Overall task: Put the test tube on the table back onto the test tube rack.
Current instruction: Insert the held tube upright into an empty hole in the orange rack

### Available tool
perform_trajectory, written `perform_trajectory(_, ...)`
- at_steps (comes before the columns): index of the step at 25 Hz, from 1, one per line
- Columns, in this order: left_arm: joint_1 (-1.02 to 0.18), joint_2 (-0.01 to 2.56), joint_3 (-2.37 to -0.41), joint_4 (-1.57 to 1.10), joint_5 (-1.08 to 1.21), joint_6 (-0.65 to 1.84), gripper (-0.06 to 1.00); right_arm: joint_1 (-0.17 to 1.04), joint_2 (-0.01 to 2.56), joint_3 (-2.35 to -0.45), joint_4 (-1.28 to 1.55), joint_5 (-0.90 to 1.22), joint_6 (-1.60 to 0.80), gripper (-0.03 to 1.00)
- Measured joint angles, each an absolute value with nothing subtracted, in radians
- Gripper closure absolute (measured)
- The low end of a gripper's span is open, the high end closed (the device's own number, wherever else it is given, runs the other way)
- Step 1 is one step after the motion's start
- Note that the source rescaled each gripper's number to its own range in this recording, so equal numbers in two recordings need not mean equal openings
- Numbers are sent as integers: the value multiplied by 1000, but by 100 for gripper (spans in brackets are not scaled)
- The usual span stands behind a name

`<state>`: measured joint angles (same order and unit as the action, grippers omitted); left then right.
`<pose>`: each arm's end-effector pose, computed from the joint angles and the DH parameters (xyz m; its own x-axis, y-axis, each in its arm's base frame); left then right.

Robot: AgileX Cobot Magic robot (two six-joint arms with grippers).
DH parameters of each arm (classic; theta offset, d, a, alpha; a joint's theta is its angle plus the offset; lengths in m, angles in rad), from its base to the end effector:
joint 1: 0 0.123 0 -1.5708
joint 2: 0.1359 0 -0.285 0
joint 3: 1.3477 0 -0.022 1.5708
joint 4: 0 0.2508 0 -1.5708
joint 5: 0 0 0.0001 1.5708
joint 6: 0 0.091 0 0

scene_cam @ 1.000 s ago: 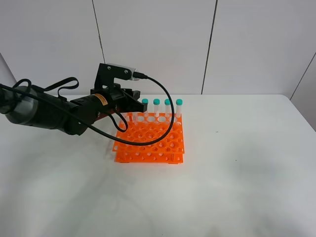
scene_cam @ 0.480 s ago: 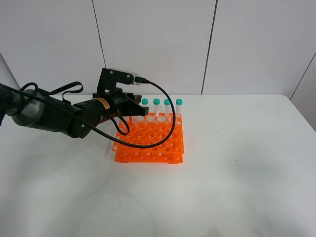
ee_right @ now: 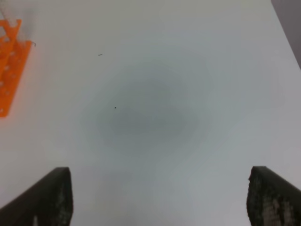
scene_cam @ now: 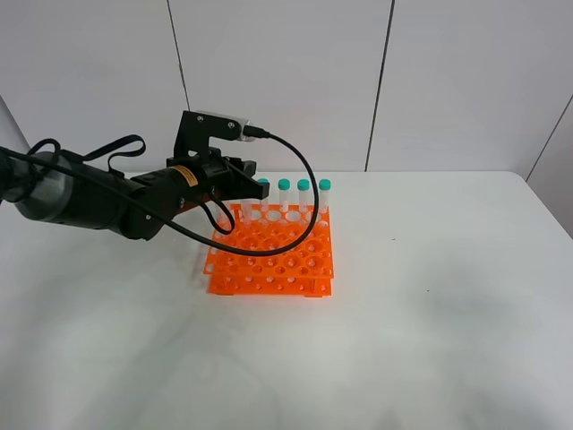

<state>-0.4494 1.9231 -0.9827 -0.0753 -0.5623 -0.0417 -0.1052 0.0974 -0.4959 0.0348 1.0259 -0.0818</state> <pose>0.3639 -0.1715 0.1739 -0.3000 0.0280 -0.9535 0.3700 0.9247 -0.0893 0.0124 0.0014 0.2786 -0.5153 -0.0096 -0.8570 0.0468 0.9981 -0.0394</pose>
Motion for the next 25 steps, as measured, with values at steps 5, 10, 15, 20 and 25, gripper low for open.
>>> perform_trajectory(5,-443,1923,-983,-75,-556,-42,94,-105,97,-496,35,1026,-82,5)
perform_trajectory(10,-429,1923,-983,-75,-556,-42,94,-105,97,-496,35,1026,-82,5)
perform_trajectory(15,-420,1923,-983,-75,-556,-42,94,-105,97,-496,35,1026,-82,5)
perform_trajectory(20,-420,1923,-983,-75,-562,-43,94,-105,97,-496,35,1026,-82,5)
perform_trajectory(25,-420,1924,-983,-75,-562,-69,94,-105,97,-496,35,1026,-82,5)
